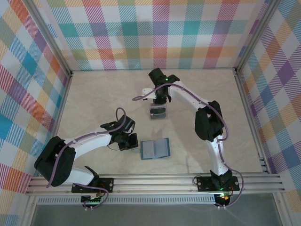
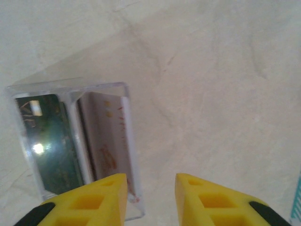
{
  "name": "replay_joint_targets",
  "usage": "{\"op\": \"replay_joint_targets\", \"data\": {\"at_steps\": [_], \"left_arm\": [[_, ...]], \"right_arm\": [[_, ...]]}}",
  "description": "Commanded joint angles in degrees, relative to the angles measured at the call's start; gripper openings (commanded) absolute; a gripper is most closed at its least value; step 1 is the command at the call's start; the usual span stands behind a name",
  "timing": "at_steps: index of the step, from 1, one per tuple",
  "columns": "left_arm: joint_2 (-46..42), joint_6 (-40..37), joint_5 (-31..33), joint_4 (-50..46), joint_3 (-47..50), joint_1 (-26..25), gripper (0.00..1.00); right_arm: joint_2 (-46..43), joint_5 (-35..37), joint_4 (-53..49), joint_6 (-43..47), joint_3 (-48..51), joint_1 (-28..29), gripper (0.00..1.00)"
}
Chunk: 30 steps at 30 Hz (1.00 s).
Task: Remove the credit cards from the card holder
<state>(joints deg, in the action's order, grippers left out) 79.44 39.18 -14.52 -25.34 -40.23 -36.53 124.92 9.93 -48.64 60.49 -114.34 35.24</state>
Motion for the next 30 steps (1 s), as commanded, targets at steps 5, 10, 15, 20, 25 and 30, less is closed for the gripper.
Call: {"op": "replay_joint_targets", "data": {"at_steps": [5, 10, 15, 20, 25, 30], "left_arm": [[0.28, -1.19, -1.33, -0.76, -0.67, 0.76, 0.1], [0.19, -2.21, -0.65, -1.56, -1.57, 0.76, 0.09], [0.29, -3.07, 0.28, -2.4, -0.98, 0.77, 0.07], [0.93, -3.7, 0.47, -2.41, -0.33, 0.76, 0.07], [2.7, -3.8, 0.07, -0.97, 0.71, 0.78, 0.07], [4.64, -4.16, -0.23, 0.2, 1.67, 0.76, 0.07]], "right_arm": [[-8.56, 0.02, 3.64, -11.08, 0.29, -0.09, 0.39], [-16.16, -3.92, 3.88, -32.34, 5.94, 0.45, 0.48], [-26.02, -11.04, 8.04, -57.94, 18.88, 1.16, 0.43], [-33.48, -26.41, 14.94, -82.66, 33.89, 1.65, 0.33], [-35.85, -32.36, 22.7, -98.22, 46.99, 4.95, 0.28], [-33.81, -35.02, 28.08, -103.88, 53.67, 9.23, 0.27]]}}
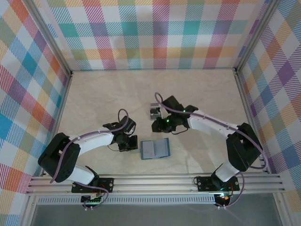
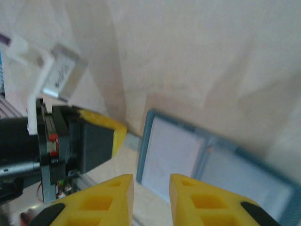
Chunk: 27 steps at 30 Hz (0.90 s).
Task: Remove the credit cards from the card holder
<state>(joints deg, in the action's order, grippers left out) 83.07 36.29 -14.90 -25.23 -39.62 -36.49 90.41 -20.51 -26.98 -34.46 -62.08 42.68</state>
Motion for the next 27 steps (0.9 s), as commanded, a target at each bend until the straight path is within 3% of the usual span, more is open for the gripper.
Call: {"op": "replay_joint_targets", "data": {"at_steps": [1, 7, 19, 27], "left_arm": [[1.3, -1.36, 0.15, 0.14, 1.2, 0.72, 0.07], [2.18, -1.74, 0.43, 0.28, 1.88, 0.73, 0.07], [1.73, -2.18, 0.24, -0.03, 2.53, 0.76, 0.07], [1.05, -2.1, 0.43, -0.42, 2.58, 0.74, 0.06]], "right_arm": [[1.48, -4.62, 7.16, -9.74, 2.06, 2.71, 0.27], [6.68, -4.32, 10.44, -13.28, 2.69, 7.08, 0.26], [15.69, -4.15, 10.99, -15.24, -0.23, 10.36, 0.2], [16.39, 3.88, 0.61, -12.81, -1.58, 11.11, 0.22]]}}
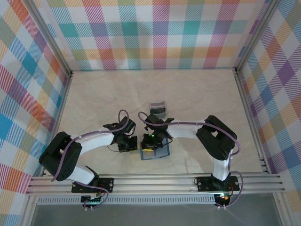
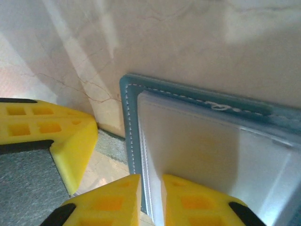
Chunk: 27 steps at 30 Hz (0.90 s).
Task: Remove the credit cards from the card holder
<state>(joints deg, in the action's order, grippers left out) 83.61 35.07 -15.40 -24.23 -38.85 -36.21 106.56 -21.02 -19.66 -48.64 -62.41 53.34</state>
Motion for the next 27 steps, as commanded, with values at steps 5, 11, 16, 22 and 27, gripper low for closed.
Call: {"op": "replay_joint_targets", "data": {"at_steps": [5, 11, 16, 22, 27], "left_arm": [[0.69, -1.04, 1.08, -1.52, 1.46, 0.43, 0.06], [1.16, -0.97, 0.68, -1.58, 0.75, 0.51, 0.07], [1.23, -1.02, 0.38, -1.87, 0.11, 0.51, 0.07], [1.38, -1.08, -0.22, -1.89, -0.26, 0.48, 0.07], [1.67, -1.3, -0.25, -1.92, -0.26, 0.43, 0.07]], "right_arm": [[-1.03, 8.4, -11.92, 2.85, -1.57, 0.45, 0.29], [-1.55, 12.48, -18.48, 5.15, -5.35, 1.7, 0.4], [0.68, 18.87, -26.7, 6.57, -10.33, 3.21, 0.48], [2.64, 20.97, -29.32, 7.56, -12.51, 3.91, 0.55], [2.94, 21.44, -29.57, 7.4, -12.99, 4.15, 0.55]]}}
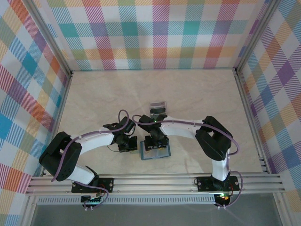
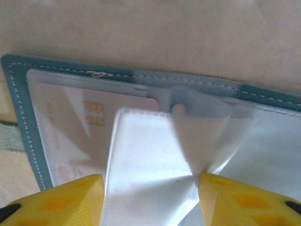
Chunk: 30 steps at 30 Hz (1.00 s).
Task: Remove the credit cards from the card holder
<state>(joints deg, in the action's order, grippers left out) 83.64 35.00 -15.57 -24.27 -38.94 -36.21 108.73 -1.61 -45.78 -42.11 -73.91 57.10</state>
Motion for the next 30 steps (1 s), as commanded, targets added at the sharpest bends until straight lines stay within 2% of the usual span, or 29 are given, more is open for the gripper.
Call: {"op": "replay_joint_targets", "data": {"at_steps": [1, 12, 19, 30], "left_arm": [[1.73, -1.2, -0.07, -1.83, -0.08, 0.43, 0.07], [1.62, -1.43, 0.1, -2.4, -1.01, 0.43, 0.06], [1.85, -2.23, 0.1, -4.13, -2.21, 0.45, 0.07], [1.81, -2.68, 0.02, -6.6, -4.82, 0.44, 0.07]], "right_arm": [[0.87, 2.25, -3.75, 0.84, -1.59, 0.41, 0.54], [-1.52, 8.13, -9.86, 0.8, -2.14, 0.22, 0.56], [-5.25, 10.65, -10.17, 1.02, 0.39, -1.37, 0.54], [-4.84, 7.75, -4.08, 5.58, 3.19, -6.17, 0.52]]}}
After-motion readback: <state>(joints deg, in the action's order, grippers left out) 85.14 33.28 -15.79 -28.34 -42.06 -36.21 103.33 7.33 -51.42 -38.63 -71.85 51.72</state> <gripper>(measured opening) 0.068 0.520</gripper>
